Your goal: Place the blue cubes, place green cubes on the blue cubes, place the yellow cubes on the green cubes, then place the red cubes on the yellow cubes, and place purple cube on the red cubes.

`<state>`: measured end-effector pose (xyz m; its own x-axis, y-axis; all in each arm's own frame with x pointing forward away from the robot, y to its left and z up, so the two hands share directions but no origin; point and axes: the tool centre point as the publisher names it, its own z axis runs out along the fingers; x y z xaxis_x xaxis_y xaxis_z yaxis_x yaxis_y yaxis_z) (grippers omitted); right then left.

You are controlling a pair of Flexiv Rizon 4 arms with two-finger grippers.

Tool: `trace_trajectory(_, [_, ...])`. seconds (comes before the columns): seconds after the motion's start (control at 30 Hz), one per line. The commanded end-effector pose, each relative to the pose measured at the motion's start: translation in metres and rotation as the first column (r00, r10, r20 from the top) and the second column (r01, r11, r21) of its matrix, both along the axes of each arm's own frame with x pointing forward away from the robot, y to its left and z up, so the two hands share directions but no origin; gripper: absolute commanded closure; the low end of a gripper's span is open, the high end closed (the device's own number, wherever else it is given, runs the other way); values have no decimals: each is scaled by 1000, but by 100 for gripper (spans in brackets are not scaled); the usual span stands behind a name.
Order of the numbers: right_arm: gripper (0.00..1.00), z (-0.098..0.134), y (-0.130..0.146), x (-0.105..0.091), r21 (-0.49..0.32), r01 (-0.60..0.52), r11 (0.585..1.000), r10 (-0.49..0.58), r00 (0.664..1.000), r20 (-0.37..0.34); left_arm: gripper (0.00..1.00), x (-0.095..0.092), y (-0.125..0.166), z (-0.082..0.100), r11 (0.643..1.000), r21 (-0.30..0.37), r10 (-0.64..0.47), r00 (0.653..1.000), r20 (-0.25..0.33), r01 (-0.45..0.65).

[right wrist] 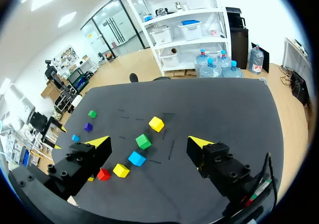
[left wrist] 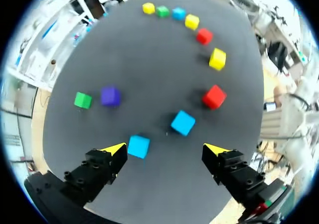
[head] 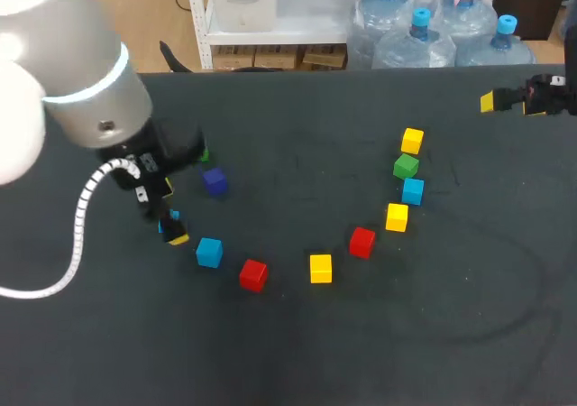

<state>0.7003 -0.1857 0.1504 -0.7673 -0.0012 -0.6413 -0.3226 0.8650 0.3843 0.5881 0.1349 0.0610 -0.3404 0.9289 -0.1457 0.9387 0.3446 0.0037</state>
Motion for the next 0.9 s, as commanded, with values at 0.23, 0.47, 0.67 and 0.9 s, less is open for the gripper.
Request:
trace_trajectory(0.23, [0,0,1,0,-2,3,1000,-3,1000,1,0,4,-3,-1,952,289,-74,990,-117,105])
trace_trajectory(0.47, [0,0,1,0,-2,3,1000,-3,1000,1,0,4,-3,-1,952,289,-74,990,-117,105])
trace_trajectory(0.67, [0,0,1,0,-2,3,1000,-3,1000,1,0,10,-4,-12,966,251,-60,998,-12,61])
trace_trajectory(0.9, [0,0,1,0,-2,3,1000,-3,1000,1,0,-1,11,-25,987,144,-78,997,-1,77])
